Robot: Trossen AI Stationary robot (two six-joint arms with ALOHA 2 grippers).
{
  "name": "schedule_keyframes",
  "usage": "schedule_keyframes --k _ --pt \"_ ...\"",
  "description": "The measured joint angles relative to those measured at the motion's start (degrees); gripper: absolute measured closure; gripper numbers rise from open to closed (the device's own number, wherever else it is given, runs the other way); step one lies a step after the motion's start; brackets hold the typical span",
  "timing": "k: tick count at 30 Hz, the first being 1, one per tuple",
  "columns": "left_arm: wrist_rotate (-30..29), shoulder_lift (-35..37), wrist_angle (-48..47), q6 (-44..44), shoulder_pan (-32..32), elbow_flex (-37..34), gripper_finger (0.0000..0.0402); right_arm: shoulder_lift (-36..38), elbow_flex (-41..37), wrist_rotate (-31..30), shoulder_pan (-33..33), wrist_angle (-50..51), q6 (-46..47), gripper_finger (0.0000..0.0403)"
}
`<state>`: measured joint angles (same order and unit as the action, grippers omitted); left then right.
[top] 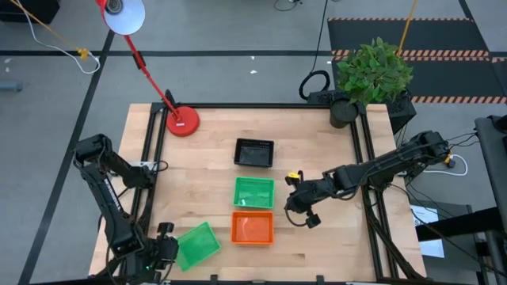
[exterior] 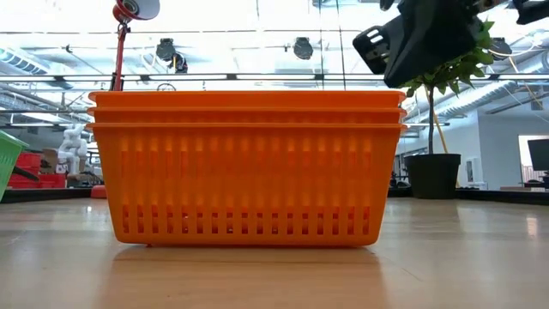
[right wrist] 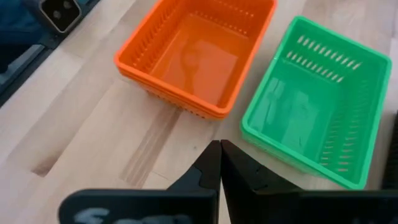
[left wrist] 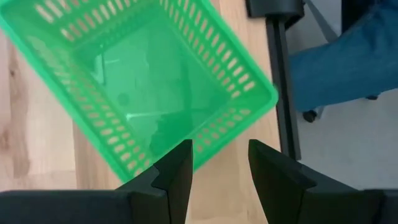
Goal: Stack baskets by color
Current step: Stack the bottom green bin top of the top green bin
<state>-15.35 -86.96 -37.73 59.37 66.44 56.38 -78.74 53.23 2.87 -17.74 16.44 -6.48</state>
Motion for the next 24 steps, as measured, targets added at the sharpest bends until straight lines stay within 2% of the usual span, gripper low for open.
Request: schedule_keyframes --k 6,10,16,24 --pt "-0.8 0.0 -2.2 6.8 1.7 -2.0 0.0243 0.0 0.0 0.1 0.0 -0.6 -0.1 0.0399" --pt "-6.0 0.0 -5.3 13.9 1.7 -2.3 0.0243 0.0 0.0 0.1 0.0 -0.7 -0.1 0.0399" --pt "-10.5 0.0 -6.0 18.5 0.7 -2.3 0.0243 0.0 0.0 0.1 0.0 -0.8 -0.2 0.0399" --pt "-8.9 0.0 -9.1 23.9 -3.1 -2.3 0.0243 0.0 0.0 0.1 0.0 -1.2 -0.2 0.0399"
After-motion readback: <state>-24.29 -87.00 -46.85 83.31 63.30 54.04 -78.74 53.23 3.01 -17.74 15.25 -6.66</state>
